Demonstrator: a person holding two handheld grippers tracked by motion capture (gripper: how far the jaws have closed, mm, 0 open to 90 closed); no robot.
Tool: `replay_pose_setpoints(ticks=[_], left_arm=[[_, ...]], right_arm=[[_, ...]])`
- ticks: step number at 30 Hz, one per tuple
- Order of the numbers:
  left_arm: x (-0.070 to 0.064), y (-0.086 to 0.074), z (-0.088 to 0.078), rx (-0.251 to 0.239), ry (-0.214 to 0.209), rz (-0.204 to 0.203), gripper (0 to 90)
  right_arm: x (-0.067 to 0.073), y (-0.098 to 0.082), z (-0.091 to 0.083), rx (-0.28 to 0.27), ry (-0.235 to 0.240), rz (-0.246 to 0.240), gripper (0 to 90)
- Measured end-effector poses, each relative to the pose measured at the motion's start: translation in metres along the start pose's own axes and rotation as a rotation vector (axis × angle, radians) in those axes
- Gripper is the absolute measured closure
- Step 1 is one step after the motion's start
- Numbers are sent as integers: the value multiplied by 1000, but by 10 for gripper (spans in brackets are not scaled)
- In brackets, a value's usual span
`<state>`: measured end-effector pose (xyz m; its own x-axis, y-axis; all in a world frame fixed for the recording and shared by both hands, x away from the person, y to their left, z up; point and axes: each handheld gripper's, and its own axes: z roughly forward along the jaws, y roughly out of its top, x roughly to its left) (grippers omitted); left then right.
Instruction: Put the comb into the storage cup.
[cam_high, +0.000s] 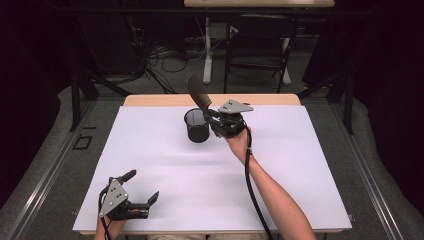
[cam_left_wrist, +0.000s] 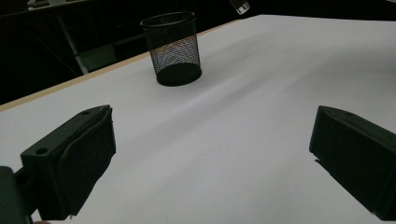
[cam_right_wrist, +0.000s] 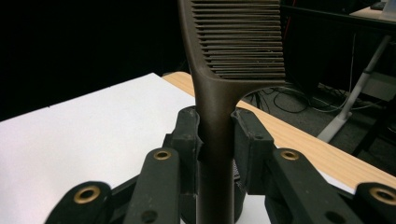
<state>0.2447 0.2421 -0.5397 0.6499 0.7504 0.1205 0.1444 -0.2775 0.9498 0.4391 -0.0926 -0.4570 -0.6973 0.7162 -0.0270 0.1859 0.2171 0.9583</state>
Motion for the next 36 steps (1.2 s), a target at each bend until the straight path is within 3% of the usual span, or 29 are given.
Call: replay_pose_setpoints(ticks=[36], left_arm=[[0, 0, 0, -3, -1, 0, 4]], right_arm=[[-7, 14, 18, -108, 5, -5, 726]])
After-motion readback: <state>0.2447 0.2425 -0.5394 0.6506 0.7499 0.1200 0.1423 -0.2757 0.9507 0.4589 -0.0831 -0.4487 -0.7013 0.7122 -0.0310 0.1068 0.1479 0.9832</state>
